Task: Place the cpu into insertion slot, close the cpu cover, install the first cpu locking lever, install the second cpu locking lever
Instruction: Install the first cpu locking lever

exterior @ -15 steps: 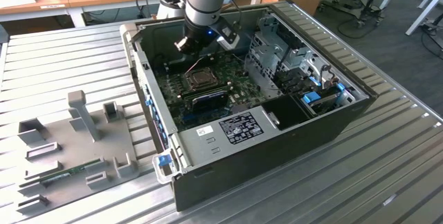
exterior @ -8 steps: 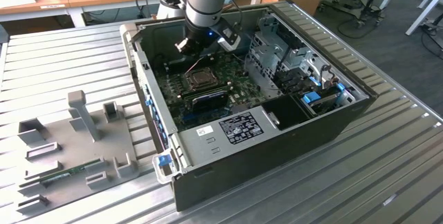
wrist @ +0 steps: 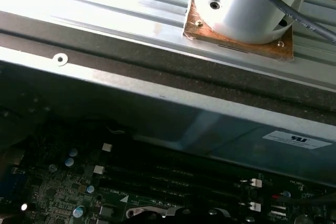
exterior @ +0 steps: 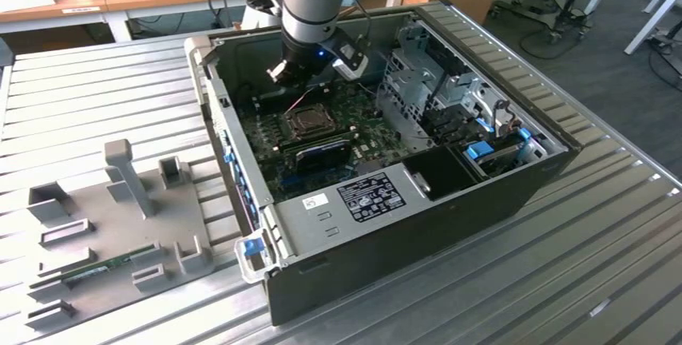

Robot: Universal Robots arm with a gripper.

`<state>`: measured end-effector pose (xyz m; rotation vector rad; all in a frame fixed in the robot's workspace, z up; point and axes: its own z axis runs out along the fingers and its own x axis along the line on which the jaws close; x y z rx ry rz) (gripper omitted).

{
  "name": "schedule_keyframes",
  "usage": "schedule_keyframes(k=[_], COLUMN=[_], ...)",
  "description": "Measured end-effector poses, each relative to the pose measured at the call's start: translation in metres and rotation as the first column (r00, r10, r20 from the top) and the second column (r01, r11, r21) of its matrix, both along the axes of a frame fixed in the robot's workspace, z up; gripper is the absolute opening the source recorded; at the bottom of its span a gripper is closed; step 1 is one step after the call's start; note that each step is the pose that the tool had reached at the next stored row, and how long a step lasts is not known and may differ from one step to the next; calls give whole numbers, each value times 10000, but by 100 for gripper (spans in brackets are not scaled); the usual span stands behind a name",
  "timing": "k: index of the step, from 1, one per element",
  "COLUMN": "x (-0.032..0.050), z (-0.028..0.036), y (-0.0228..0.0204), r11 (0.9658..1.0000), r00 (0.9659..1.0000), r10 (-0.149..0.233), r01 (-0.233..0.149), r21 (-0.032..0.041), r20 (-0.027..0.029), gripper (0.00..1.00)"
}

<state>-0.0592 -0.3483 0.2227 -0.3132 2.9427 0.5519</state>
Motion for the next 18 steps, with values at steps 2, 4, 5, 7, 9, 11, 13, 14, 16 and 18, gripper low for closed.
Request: schedule_keyframes(k=[2, 4, 5, 7, 9, 11, 13, 14, 16, 18], x=[-5, -5, -5, -5, -3, 1, 1, 1, 1, 1], z=[0, 0, 0, 0, -1, -4, -4, -3, -4, -4], y=[-18, -23, -24, -24, -25, -24, -25, -25, -29, -49], r11=[10000, 10000, 10000, 10000, 10000, 10000, 10000, 10000, 10000, 10000], r00=[10000, 10000, 10000, 10000, 9999, 9995, 9994, 9994, 9994, 9994], r10=[0, -1, -2, -1, 1, 0, -1, -1, 0, 0], r01=[0, 1, 2, 1, -1, 0, 1, 1, 0, 0], r21=[1, -1, -2, -3, -3, -1, -3, -3, -2, -2], r20=[6, 6, 6, 6, -110, -307, -338, -340, -341, -340], gripper=[10, 10, 10, 10, 10, 10, 10, 10, 10, 10])
